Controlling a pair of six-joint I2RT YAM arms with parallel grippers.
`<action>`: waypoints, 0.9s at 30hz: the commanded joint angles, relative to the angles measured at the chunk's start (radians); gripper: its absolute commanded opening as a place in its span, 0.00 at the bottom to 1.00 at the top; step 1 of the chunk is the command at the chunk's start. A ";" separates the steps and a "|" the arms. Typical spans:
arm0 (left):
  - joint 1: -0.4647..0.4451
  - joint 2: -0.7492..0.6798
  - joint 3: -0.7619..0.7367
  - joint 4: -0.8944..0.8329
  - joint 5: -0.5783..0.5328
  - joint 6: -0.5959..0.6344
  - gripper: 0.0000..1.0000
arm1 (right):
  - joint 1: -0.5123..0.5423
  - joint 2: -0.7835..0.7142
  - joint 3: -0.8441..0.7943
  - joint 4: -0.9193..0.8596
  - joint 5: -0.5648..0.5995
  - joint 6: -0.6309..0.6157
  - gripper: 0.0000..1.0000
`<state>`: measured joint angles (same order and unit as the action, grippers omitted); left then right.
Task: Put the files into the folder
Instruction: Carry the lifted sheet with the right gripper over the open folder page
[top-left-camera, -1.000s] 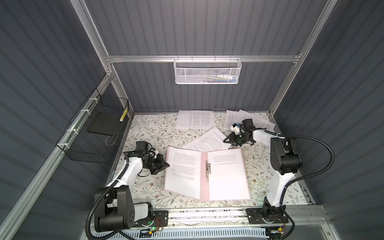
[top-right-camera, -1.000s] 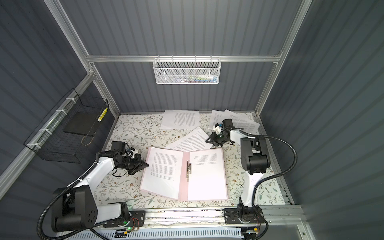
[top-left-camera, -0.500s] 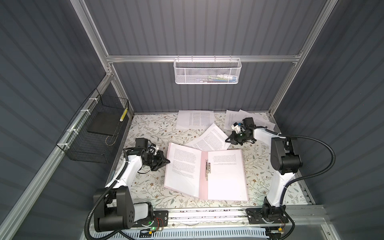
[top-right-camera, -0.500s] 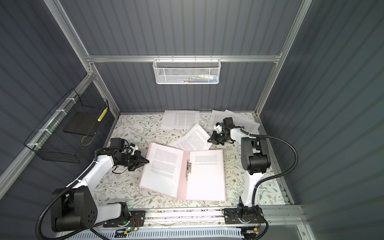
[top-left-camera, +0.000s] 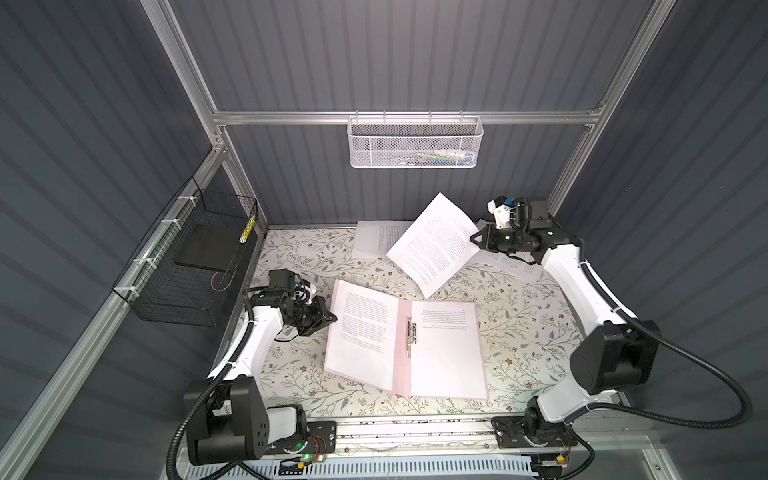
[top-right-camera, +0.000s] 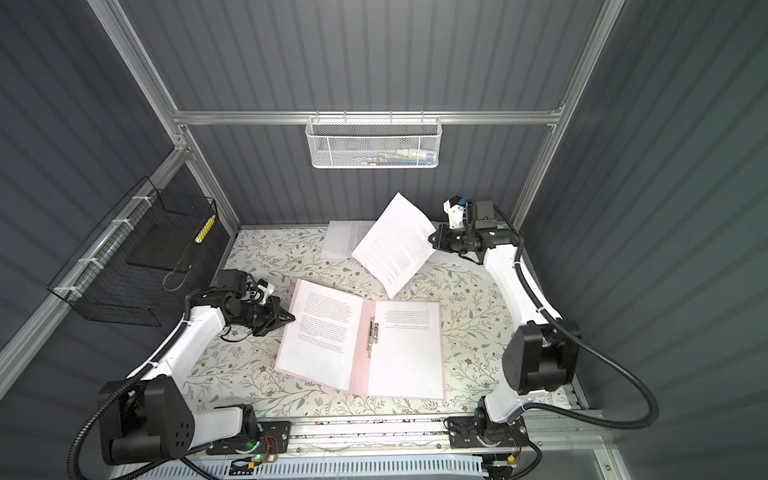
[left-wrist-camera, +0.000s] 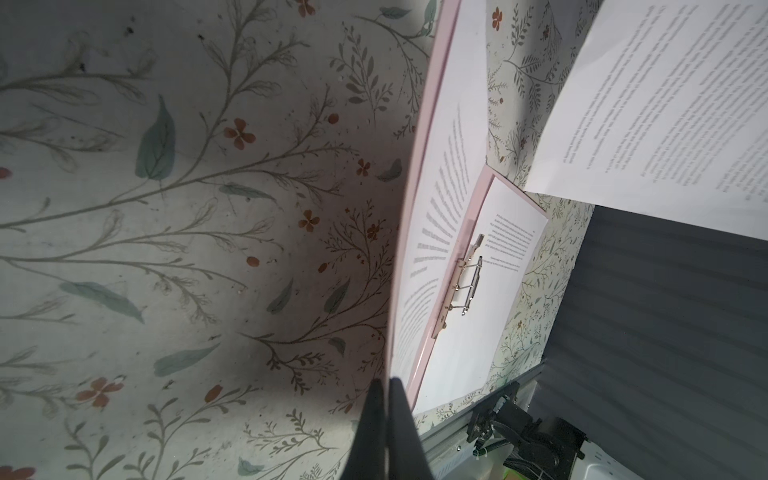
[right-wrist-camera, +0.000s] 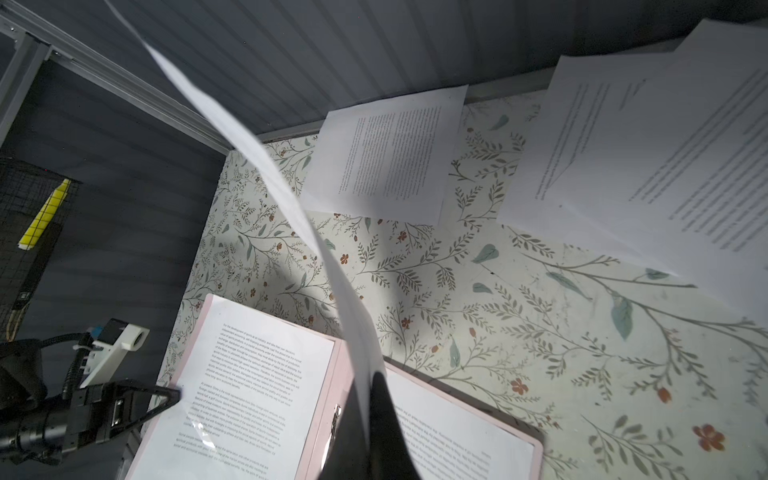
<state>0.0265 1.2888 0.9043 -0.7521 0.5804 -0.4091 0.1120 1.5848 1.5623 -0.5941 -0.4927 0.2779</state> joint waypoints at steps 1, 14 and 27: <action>-0.003 -0.003 0.033 -0.013 -0.047 0.027 0.00 | 0.017 -0.069 0.018 -0.132 -0.001 -0.065 0.00; -0.001 0.004 0.033 0.055 -0.056 0.015 0.00 | 0.165 -0.296 0.050 -0.501 -0.105 -0.211 0.00; -0.003 0.001 0.018 0.085 -0.035 0.012 0.00 | 0.326 -0.393 0.096 -0.651 -0.286 -0.179 0.00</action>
<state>0.0265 1.2888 0.9173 -0.6804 0.5423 -0.4000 0.4347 1.2186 1.6394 -1.1831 -0.7341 0.0982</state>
